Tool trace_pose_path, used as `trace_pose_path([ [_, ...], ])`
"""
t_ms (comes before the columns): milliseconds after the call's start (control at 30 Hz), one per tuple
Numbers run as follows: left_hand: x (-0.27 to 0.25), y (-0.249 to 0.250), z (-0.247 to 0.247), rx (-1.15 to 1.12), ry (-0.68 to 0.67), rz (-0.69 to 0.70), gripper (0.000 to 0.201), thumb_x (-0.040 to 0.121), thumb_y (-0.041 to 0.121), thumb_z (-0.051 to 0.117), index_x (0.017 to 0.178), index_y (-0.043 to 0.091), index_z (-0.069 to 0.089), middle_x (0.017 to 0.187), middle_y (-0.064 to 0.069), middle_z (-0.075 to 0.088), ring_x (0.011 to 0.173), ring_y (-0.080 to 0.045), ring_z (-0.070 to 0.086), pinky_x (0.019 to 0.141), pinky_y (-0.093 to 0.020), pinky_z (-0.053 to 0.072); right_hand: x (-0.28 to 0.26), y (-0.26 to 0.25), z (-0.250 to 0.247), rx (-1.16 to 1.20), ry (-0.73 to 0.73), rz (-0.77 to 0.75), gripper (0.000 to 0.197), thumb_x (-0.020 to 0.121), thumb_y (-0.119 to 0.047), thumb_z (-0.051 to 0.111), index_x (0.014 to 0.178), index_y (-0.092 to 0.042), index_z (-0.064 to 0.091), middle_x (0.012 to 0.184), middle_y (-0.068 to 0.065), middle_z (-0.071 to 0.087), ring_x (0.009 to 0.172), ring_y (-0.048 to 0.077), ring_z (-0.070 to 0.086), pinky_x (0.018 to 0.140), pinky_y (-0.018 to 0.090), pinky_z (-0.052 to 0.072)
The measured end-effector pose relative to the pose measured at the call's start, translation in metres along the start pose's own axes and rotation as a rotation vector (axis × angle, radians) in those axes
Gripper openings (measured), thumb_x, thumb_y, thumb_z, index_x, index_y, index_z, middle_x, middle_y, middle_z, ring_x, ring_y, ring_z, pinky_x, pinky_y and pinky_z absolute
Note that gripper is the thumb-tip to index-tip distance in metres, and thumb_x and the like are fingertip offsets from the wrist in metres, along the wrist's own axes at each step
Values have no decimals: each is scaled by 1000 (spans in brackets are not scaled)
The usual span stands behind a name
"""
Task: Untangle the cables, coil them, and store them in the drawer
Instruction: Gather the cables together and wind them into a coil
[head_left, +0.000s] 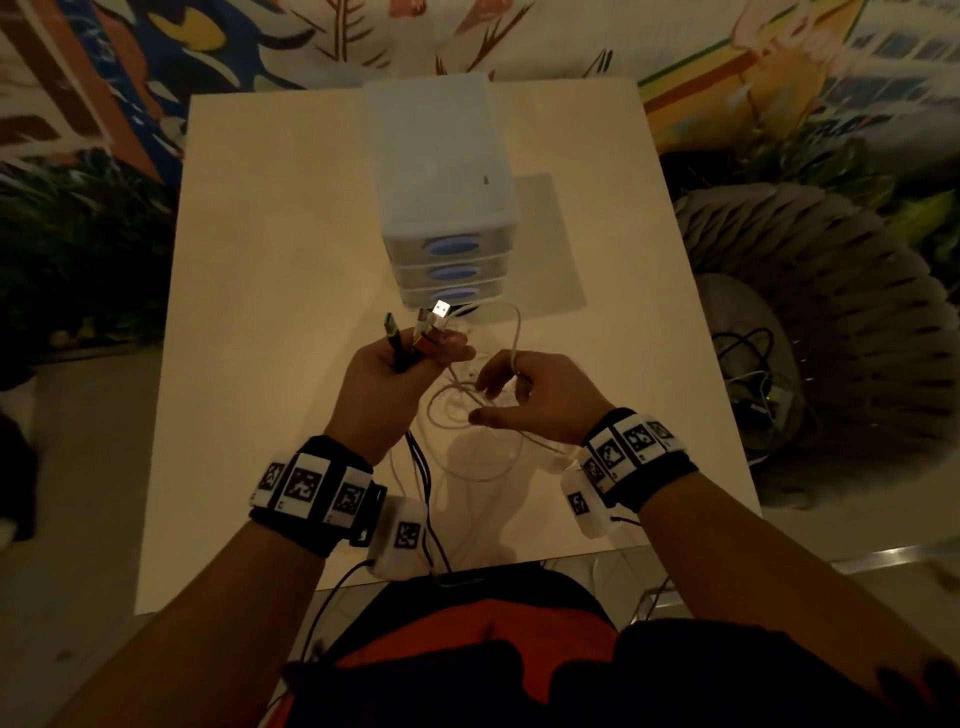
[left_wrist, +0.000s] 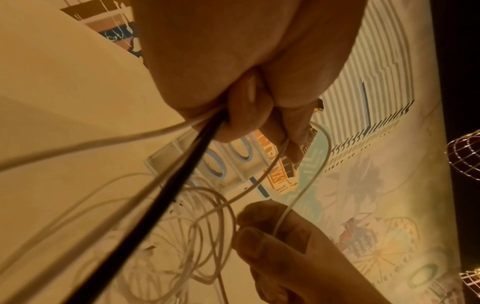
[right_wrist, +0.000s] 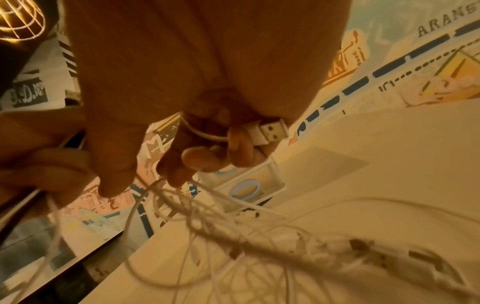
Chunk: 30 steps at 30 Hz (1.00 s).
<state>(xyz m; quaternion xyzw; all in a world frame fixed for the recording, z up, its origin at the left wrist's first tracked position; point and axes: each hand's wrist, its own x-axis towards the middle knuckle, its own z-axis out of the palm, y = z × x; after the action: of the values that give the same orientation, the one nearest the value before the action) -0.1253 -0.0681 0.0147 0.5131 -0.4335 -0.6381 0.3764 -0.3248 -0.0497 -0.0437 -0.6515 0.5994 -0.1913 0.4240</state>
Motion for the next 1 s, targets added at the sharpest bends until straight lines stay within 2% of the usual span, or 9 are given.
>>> trace_pose_path([
  [100, 1, 4, 6, 47, 13, 31, 13, 95, -1, 62, 104, -1, 71, 93, -6, 76, 49, 7, 57, 53, -26, 52, 2, -7, 10, -10, 93, -7, 25, 77, -56, 79, 95, -42, 70, 90, -18, 68, 73, -5, 56, 65, 15, 41],
  [167, 1, 4, 7, 60, -5, 51, 13, 93, -1, 64, 98, 5, 73, 79, 4, 76, 48, 7, 57, 51, -6, 45, 7, -11, 12, 20, 169, -2, 19, 78, -55, 79, 88, -48, 64, 87, -19, 65, 74, -6, 55, 64, 11, 40],
  [233, 2, 4, 7, 57, -24, 68, 13, 90, 3, 68, 92, 13, 75, 75, 9, 76, 60, 5, 64, 60, -6, 46, 11, -13, 10, 9, 208, -30, 20, 80, -52, 79, 82, -50, 60, 84, -20, 63, 72, -5, 55, 63, 11, 40],
  [367, 6, 2, 3, 4, -6, 120, 16, 83, 8, 74, 99, 11, 76, 93, 1, 79, 88, -6, 72, 76, -14, 52, 14, -9, 8, 71, 262, -99, 17, 81, -38, 78, 89, -41, 63, 90, -21, 65, 63, 11, 56, 67, 31, 52],
  [533, 18, -13, -10, 189, -57, 93, 40, 75, 22, 82, 113, 15, 72, 111, 10, 76, 108, 0, 67, 81, -15, 51, 17, -11, -2, 298, 290, -49, 10, 93, -20, 69, 96, -20, 60, 86, -18, 67, 53, 20, 59, 58, 31, 51],
  [700, 30, -43, -16, 557, -60, 164, 28, 84, 26, 81, 111, 22, 73, 109, 20, 71, 94, 19, 60, 81, -3, 42, 22, -16, -14, 374, 237, -25, 9, 100, -16, 58, 95, -22, 54, 81, -12, 74, 47, 22, 62, 53, 28, 50],
  [800, 39, -55, -19, 682, 3, 190, 19, 88, 30, 76, 107, 28, 74, 110, 18, 72, 104, 8, 61, 91, -12, 45, 23, -18, -22, 403, 250, -42, 9, 100, -22, 55, 93, -26, 51, 90, -3, 77, 44, 24, 61, 52, 33, 51],
  [933, 43, -62, -19, 860, 44, 218, 22, 88, 37, 75, 109, 31, 75, 101, 20, 66, 90, 8, 54, 77, 0, 34, 25, -17, -28, 564, 277, -43, 6, 100, -25, 52, 94, -24, 49, 92, 2, 76, 41, 23, 56, 48, 31, 45],
  [1000, 45, -64, -19, 876, 62, 183, 22, 88, 43, 73, 108, 33, 76, 103, 15, 70, 93, -1, 60, 79, -12, 41, 25, -18, -28, 659, 255, -47, 5, 99, -25, 50, 95, -23, 49, 94, 7, 75, 39, 22, 55, 48, 33, 43],
])
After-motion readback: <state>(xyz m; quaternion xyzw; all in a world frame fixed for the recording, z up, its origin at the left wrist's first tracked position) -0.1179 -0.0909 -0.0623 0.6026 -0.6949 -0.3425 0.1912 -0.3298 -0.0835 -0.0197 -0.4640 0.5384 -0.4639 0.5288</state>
